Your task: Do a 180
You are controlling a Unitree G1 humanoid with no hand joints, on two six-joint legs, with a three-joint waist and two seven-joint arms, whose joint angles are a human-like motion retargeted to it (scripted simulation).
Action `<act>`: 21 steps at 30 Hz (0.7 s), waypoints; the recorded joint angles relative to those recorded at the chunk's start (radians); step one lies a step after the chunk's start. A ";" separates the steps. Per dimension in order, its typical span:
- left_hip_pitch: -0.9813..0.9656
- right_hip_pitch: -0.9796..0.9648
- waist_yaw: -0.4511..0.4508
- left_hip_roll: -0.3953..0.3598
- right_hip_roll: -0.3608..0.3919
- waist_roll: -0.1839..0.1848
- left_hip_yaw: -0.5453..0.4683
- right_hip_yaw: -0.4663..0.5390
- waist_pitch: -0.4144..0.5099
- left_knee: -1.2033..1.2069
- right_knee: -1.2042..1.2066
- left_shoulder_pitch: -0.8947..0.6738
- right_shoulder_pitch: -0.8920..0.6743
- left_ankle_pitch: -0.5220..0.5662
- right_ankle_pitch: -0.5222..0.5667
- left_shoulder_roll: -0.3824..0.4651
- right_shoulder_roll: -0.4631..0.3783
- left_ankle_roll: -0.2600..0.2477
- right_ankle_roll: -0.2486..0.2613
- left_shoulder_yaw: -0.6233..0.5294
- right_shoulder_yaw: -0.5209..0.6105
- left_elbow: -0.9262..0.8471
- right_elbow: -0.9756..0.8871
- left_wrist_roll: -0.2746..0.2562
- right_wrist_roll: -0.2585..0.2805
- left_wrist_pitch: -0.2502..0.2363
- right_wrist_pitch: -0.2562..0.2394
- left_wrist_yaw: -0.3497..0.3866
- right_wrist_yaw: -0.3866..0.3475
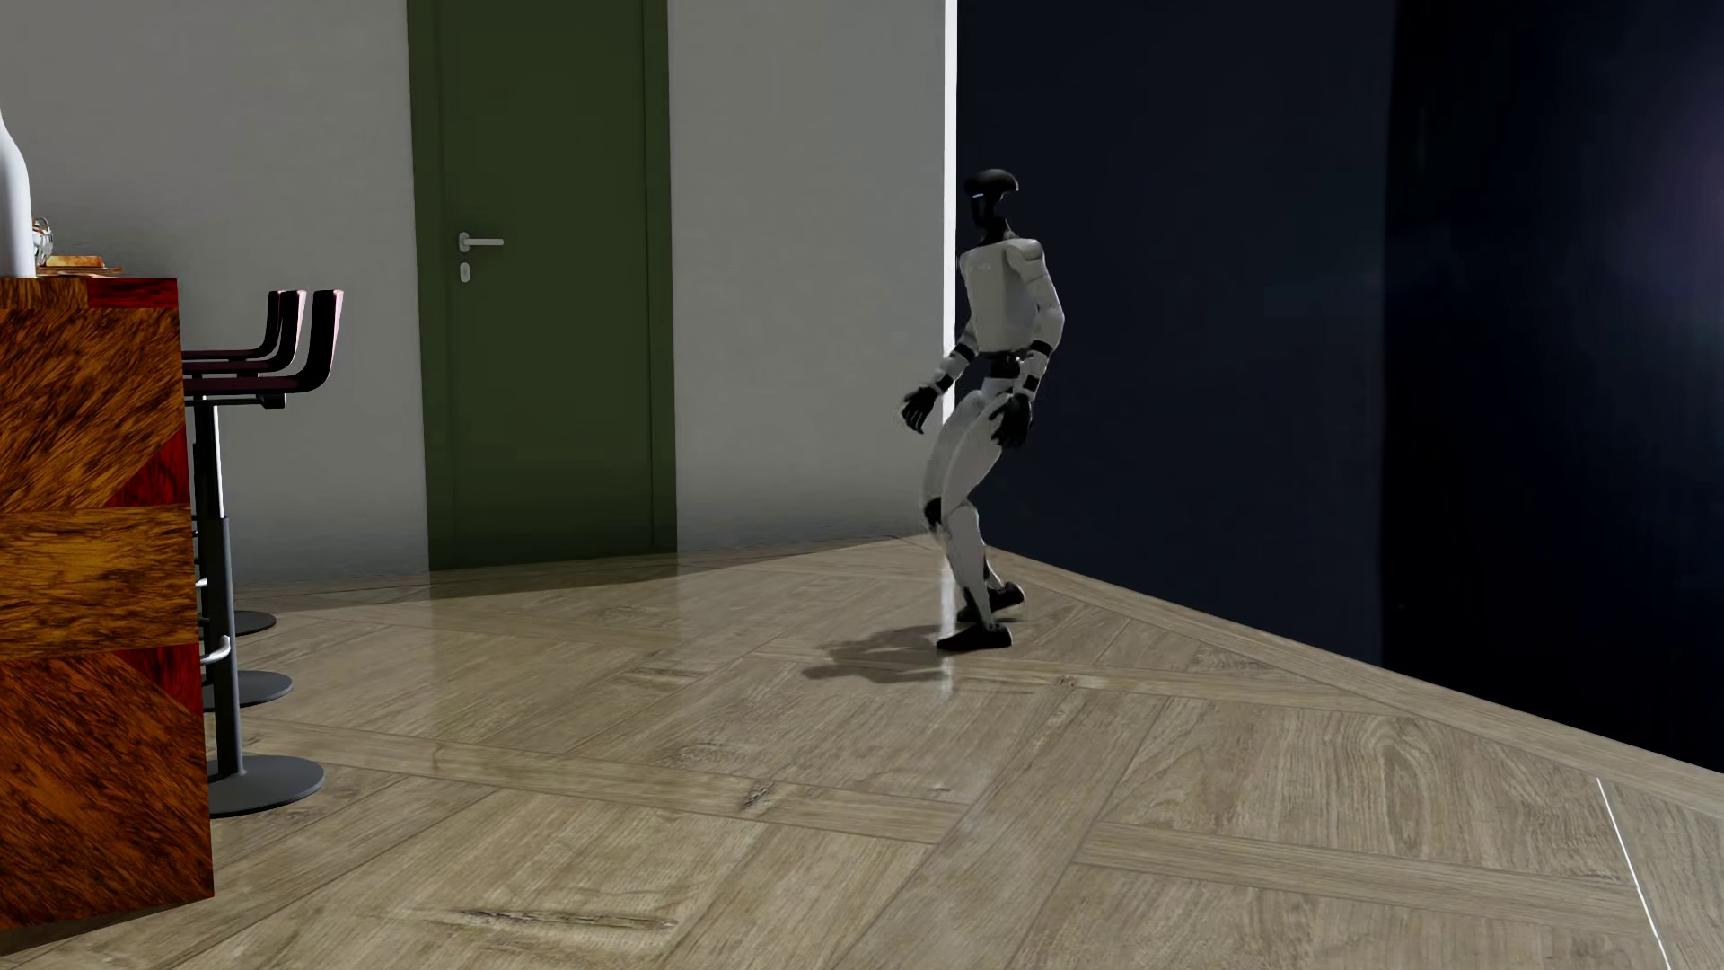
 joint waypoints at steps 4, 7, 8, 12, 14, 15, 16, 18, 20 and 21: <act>-0.006 0.051 0.052 -0.010 0.032 -0.039 -0.043 0.057 -0.037 -0.082 -0.321 0.020 0.153 0.024 -0.067 -0.074 -0.032 -0.035 0.129 -0.040 -0.103 -0.064 0.068 -0.038 0.030 -0.081 0.049 0.068 0.059; 0.000 0.107 0.109 0.052 0.011 -0.015 0.011 -0.042 -0.066 0.031 -0.360 0.043 0.011 -0.094 -0.068 -0.063 -0.051 -0.060 0.121 -0.002 -0.089 -0.087 0.043 -0.030 0.017 -0.005 0.089 0.001 0.012; 0.049 0.106 0.056 0.076 0.021 -0.001 0.011 -0.033 -0.079 -0.004 -0.357 0.073 -0.056 -0.097 -0.073 -0.030 -0.043 -0.066 0.125 0.036 -0.098 -0.082 0.029 -0.014 0.010 0.006 0.080 -0.046 -0.006; 0.091 0.114 -0.173 0.059 0.051 -0.035 0.024 0.073 -0.037 -0.096 -0.382 -0.104 0.005 0.003 -0.063 -0.018 -0.034 -0.021 0.029 0.019 -0.093 -0.113 0.056 -0.041 0.095 -0.050 0.044 -0.124 -0.063; 0.086 0.117 -0.219 0.059 0.049 -0.067 0.016 0.072 -0.041 -0.115 -0.417 -0.136 0.085 0.017 -0.036 -0.053 -0.003 -0.029 0.138 -0.025 -0.107 -0.114 0.073 -0.044 0.100 -0.123 0.108 -0.124 -0.074; 0.085 0.115 -0.227 0.059 0.052 -0.075 0.008 0.068 -0.032 -0.117 -0.415 -0.137 0.092 0.020 -0.035 -0.055 0.005 -0.033 0.134 -0.028 -0.117 -0.104 0.056 -0.033 0.085 -0.135 0.150 -0.127 -0.068; 0.086 0.119 -0.223 0.058 0.053 -0.079 0.000 0.060 -0.023 -0.124 -0.418 -0.125 0.087 0.026 -0.033 -0.057 0.000 -0.036 0.131 -0.021 -0.108 -0.094 0.043 -0.015 0.056 -0.124 0.174 -0.131 -0.058; 0.091 0.127 -0.205 0.058 0.053 -0.070 -0.005 0.056 -0.001 -0.121 -0.418 -0.093 0.050 0.028 -0.031 -0.054 -0.010 -0.036 0.131 -0.021 -0.100 -0.104 0.052 0.031 -0.016 -0.056 0.166 -0.141 -0.032; 0.089 0.127 -0.190 0.065 0.061 -0.058 -0.008 0.055 0.001 -0.122 -0.423 -0.088 0.037 0.032 -0.024 -0.026 0.002 -0.039 0.128 0.008 -0.079 -0.102 0.028 0.060 -0.046 0.018 0.124 -0.152 -0.019; 0.086 0.119 -0.191 0.061 0.057 -0.057 -0.007 0.055 -0.008 -0.133 -0.424 -0.082 0.043 0.040 -0.021 -0.027 0.001 -0.039 0.128 0.008 -0.089 -0.127 0.025 0.066 -0.042 0.035 0.101 -0.152 -0.007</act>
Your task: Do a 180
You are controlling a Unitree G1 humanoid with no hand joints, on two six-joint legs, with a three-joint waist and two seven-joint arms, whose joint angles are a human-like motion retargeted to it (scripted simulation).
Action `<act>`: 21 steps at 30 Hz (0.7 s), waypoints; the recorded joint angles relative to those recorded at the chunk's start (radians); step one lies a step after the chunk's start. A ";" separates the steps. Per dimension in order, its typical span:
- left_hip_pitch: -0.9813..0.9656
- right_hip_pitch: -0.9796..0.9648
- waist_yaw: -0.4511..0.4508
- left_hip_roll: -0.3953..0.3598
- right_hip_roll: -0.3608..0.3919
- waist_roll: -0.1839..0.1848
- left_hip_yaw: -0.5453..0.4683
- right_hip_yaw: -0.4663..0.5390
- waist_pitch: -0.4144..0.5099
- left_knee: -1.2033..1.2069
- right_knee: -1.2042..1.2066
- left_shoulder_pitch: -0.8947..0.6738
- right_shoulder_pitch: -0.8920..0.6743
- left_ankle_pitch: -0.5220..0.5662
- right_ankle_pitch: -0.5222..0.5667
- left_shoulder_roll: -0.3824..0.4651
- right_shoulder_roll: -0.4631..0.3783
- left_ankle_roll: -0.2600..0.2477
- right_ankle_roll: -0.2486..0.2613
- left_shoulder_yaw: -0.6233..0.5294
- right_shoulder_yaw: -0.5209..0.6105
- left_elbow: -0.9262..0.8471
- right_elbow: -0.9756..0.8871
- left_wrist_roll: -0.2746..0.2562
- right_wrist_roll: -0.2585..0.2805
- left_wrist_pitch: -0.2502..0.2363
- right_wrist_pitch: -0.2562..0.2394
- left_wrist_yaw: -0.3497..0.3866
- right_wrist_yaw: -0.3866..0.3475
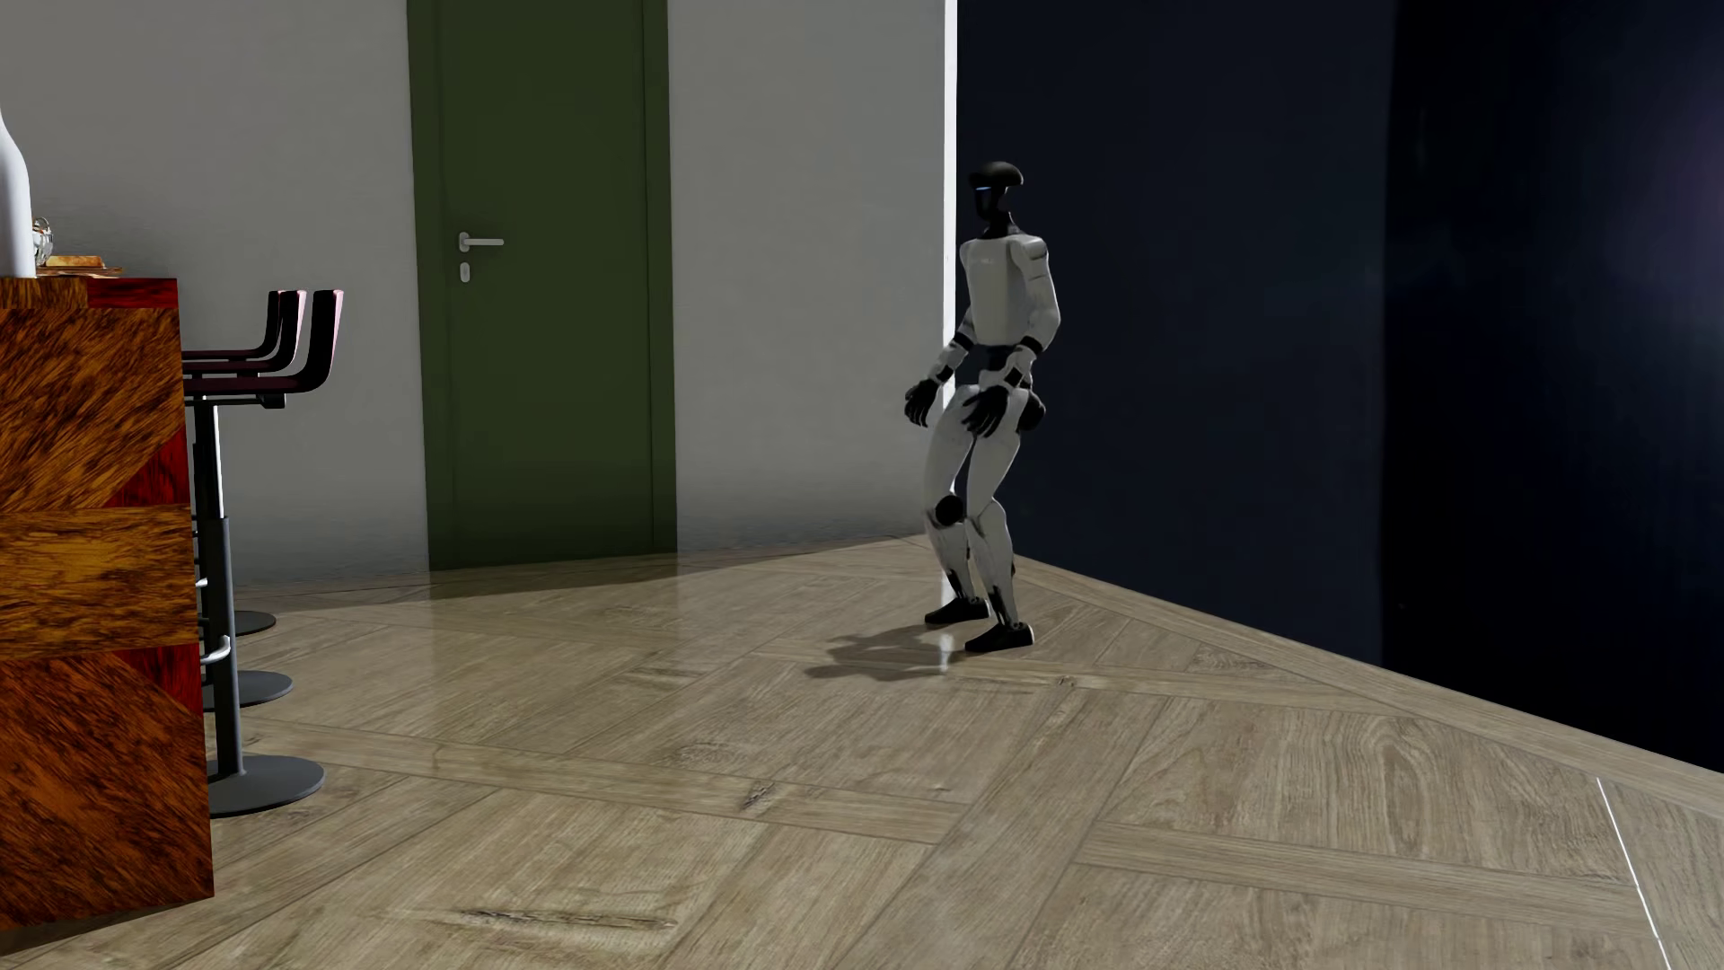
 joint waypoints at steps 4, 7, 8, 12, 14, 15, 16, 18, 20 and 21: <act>0.009 0.002 0.012 -0.003 0.000 0.012 -0.008 -0.003 -0.030 -0.015 0.003 0.004 0.015 0.008 0.000 0.000 0.011 -0.007 -0.007 -0.014 -0.027 0.008 0.024 -0.027 0.032 -0.072 -0.002 -0.006 0.013; -0.002 0.000 0.010 0.002 0.005 0.038 -0.011 -0.005 -0.047 0.018 0.018 0.005 0.023 -0.009 -0.010 -0.015 -0.002 -0.005 -0.005 -0.012 -0.019 0.012 0.026 -0.046 0.016 -0.084 0.021 -0.003 -0.006; -0.004 -0.007 0.024 -0.002 0.002 0.033 -0.009 -0.002 -0.047 0.020 0.029 -0.006 0.018 -0.009 -0.015 0.001 0.002 -0.006 -0.005 -0.020 -0.020 0.015 0.018 -0.048 0.023 -0.076 0.022 -0.003 -0.016; 0.004 0.006 0.032 -0.006 -0.001 0.020 -0.021 -0.016 -0.040 0.004 0.016 0.006 -0.007 -0.002 -0.013 -0.021 0.003 -0.009 -0.008 -0.015 -0.007 0.007 0.020 -0.032 0.055 -0.030 -0.012 -0.003 -0.013; 0.012 0.007 0.007 0.001 0.005 0.007 -0.016 -0.011 -0.042 -0.021 -0.004 0.010 0.003 0.007 -0.004 -0.015 0.005 -0.013 -0.013 -0.006 -0.005 0.021 0.026 -0.033 0.060 -0.029 -0.010 -0.012 -0.019; 0.011 0.003 -0.004 0.007 0.010 0.004 -0.011 -0.007 -0.035 -0.027 -0.011 -0.009 0.006 0.009 0.002 -0.017 0.007 -0.014 -0.014 -0.011 -0.025 0.014 0.012 -0.034 0.054 -0.031 -0.002 -0.011 -0.023; 0.002 -0.003 -0.010 0.008 0.012 0.003 -0.014 -0.009 -0.027 -0.018 -0.004 -0.031 0.021 0.005 -0.002 -0.016 0.004 -0.015 -0.015 -0.010 -0.017 0.005 0.016 -0.034 0.044 -0.042 -0.002 -0.010 -0.029; -0.006 -0.008 -0.003 0.011 0.015 0.003 -0.016 -0.010 -0.009 -0.002 0.006 -0.044 0.022 -0.005 -0.009 -0.014 0.011 -0.016 -0.016 -0.013 0.002 0.009 0.030 -0.031 0.029 -0.086 0.007 -0.006 -0.043; -0.008 -0.005 0.002 0.010 0.014 0.009 -0.017 -0.011 0.001 0.012 0.010 -0.003 0.015 -0.016 -0.016 0.004 -0.009 -0.014 -0.014 -0.014 -0.009 0.014 0.011 -0.023 0.035 -0.110 -0.003 -0.005 -0.033; -0.010 -0.009 -0.002 0.009 0.013 0.007 -0.016 -0.010 0.003 0.010 0.012 0.007 -0.004 -0.016 -0.017 0.000 -0.003 -0.014 -0.015 -0.003 -0.018 0.024 0.014 -0.023 0.046 -0.105 -0.008 0.000 -0.022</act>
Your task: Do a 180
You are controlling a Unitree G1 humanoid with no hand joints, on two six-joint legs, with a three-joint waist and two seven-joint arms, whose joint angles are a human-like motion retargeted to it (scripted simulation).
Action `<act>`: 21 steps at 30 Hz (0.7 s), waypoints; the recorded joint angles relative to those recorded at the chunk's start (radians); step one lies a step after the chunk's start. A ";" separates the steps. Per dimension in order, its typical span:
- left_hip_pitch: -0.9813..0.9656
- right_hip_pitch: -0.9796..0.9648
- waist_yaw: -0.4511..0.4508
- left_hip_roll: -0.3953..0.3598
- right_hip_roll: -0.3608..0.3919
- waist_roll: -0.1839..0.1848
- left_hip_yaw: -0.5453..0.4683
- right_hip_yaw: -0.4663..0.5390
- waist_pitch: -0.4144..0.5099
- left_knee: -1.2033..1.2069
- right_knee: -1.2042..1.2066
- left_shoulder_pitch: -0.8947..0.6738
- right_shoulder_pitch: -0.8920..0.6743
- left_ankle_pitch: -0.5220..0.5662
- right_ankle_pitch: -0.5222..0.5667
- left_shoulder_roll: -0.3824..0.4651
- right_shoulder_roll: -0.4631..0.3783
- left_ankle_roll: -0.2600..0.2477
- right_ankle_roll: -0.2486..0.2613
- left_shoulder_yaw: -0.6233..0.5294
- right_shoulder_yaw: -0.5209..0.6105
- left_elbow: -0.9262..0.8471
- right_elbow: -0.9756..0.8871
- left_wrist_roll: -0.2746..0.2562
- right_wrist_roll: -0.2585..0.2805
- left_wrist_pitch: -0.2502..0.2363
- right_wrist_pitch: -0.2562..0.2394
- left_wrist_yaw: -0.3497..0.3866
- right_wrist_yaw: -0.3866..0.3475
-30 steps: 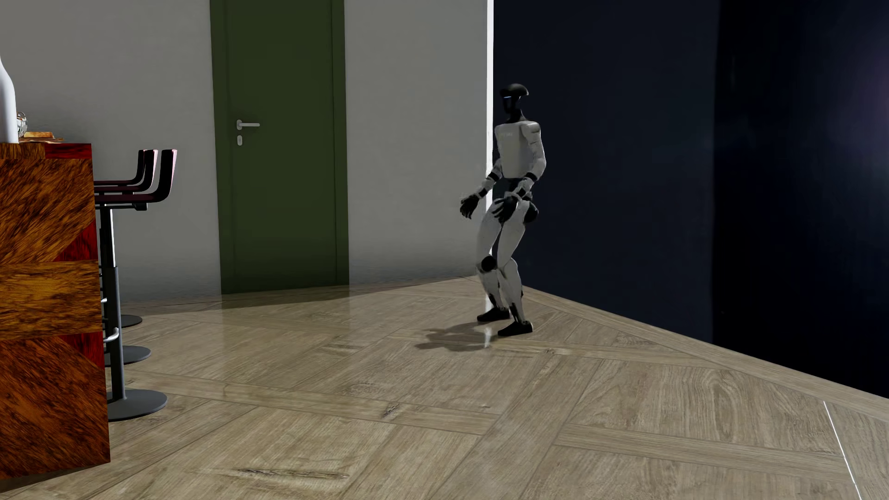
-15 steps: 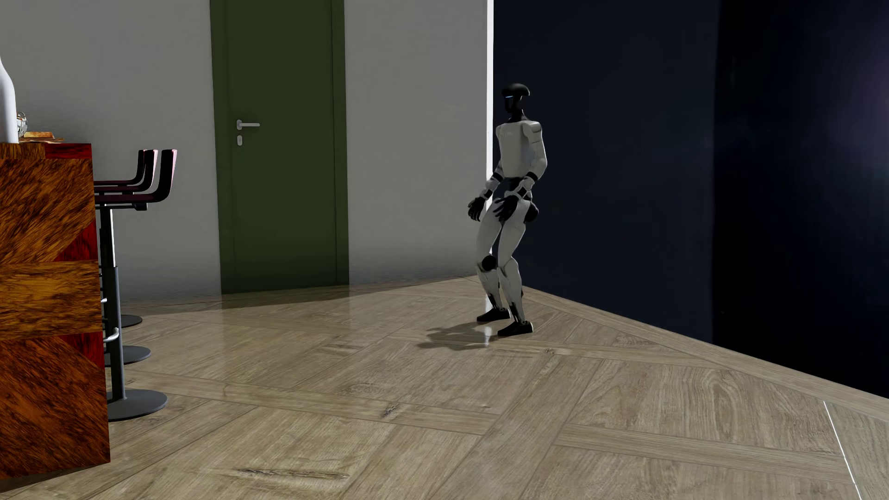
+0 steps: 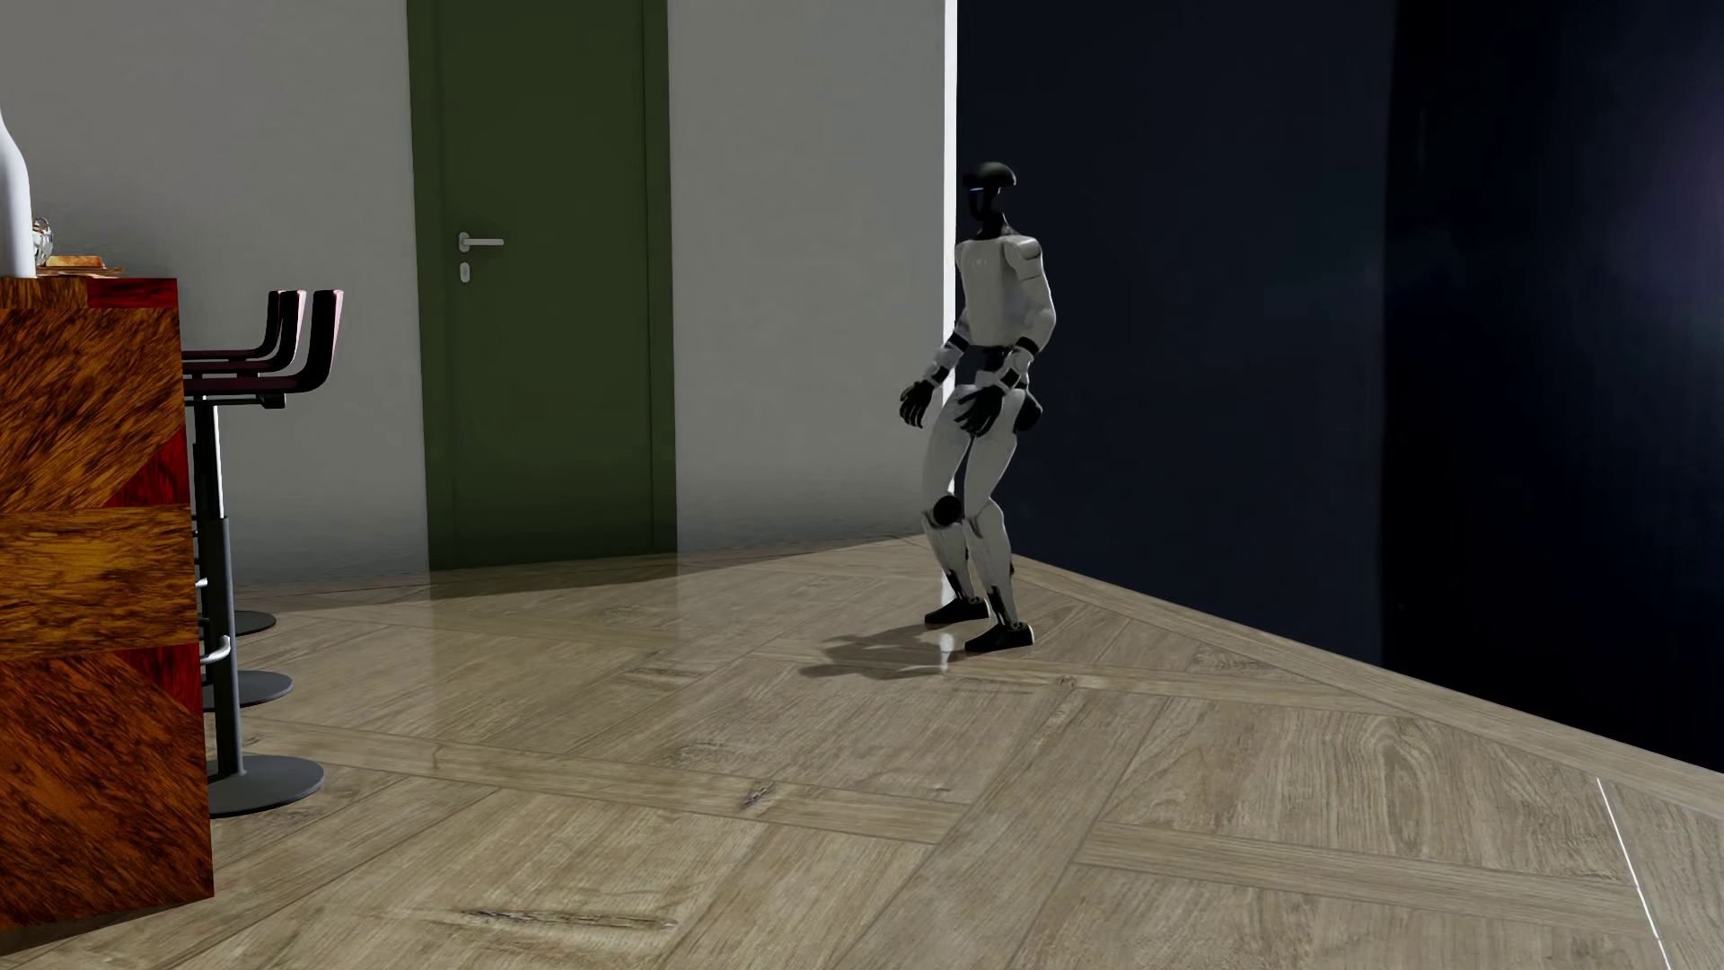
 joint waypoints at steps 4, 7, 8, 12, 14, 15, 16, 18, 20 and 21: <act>0.018 0.013 0.026 -0.002 -0.002 -0.005 -0.001 -0.001 0.013 -0.006 0.007 -0.009 -0.015 0.002 -0.006 -0.016 0.003 -0.004 -0.003 -0.008 0.019 -0.024 -0.008 -0.042 0.027 0.068 -0.010 0.032 -0.022; 0.012 0.009 0.015 0.006 0.008 0.008 -0.006 -0.003 -0.009 -0.005 0.001 -0.001 -0.009 0.005 0.002 -0.029 -0.006 -0.007 -0.007 -0.016 0.010 -0.017 0.003 -0.055 0.009 0.064 -0.007 0.047 -0.040; 0.023 0.012 0.006 -0.003 0.001 0.003 -0.003 0.002 -0.013 -0.014 0.006 -0.010 0.000 0.009 0.000 -0.020 0.005 -0.006 -0.005 -0.022 0.011 -0.007 0.019 -0.053 -0.001 0.058 0.000 0.045 -0.039; 0.023 0.003 -0.004 0.000 0.004 0.008 -0.003 0.003 -0.040 -0.042 -0.006 -0.011 0.026 0.032 0.017 0.000 -0.016 -0.009 -0.009 -0.004 0.003 -0.012 -0.004 -0.026 -0.012 0.020 0.020 0.030 0.016; 0.016 0.001 0.020 -0.004 0.004 0.016 -0.015 -0.003 -0.044 -0.029 0.001 -0.026 0.028 0.029 0.015 -0.022 -0.020 -0.010 -0.009 -0.017 -0.019 -0.012 0.023 -0.009 -0.004 0.028 -0.002 0.024 0.030; 0.017 0.004 0.024 -0.006 0.004 0.018 -0.019 -0.006 -0.042 -0.031 0.000 -0.023 0.007 0.031 0.016 -0.035 -0.001 -0.010 -0.010 -0.030 -0.009 -0.021 0.027 0.001 -0.005 0.033 -0.007 0.022 0.026; 0.014 -0.004 0.034 -0.013 -0.004 0.014 -0.018 -0.005 -0.046 -0.031 0.010 -0.013 0.003 0.032 0.010 -0.045 -0.005 -0.009 -0.008 -0.028 0.007 -0.018 0.022 0.012 -0.006 0.028 -0.014 0.013 0.028; 0.019 -0.003 0.030 -0.016 -0.008 0.012 -0.012 -0.001 -0.044 -0.037 0.012 -0.002 0.005 0.033 0.008 -0.021 -0.005 -0.007 -0.007 -0.012 -0.010 -0.002 0.002 0.028 -0.015 0.018 -0.021 -0.011 0.038; 0.028 0.003 0.023 -0.016 -0.008 0.014 -0.008 0.003 -0.027 -0.044 0.006 -0.014 -0.011 0.036 0.011 -0.019 -0.023 -0.006 -0.006 -0.002 0.010 -0.009 0.006 0.023 -0.023 0.028 -0.006 -0.019 0.026; 0.023 -0.003 0.028 -0.017 -0.009 0.012 -0.009 0.002 -0.028 -0.047 0.006 -0.015 -0.004 0.039 0.012 -0.015 -0.010 -0.006 -0.006 -0.012 -0.003 -0.010 0.013 0.008 -0.020 0.027 0.000 -0.020 0.010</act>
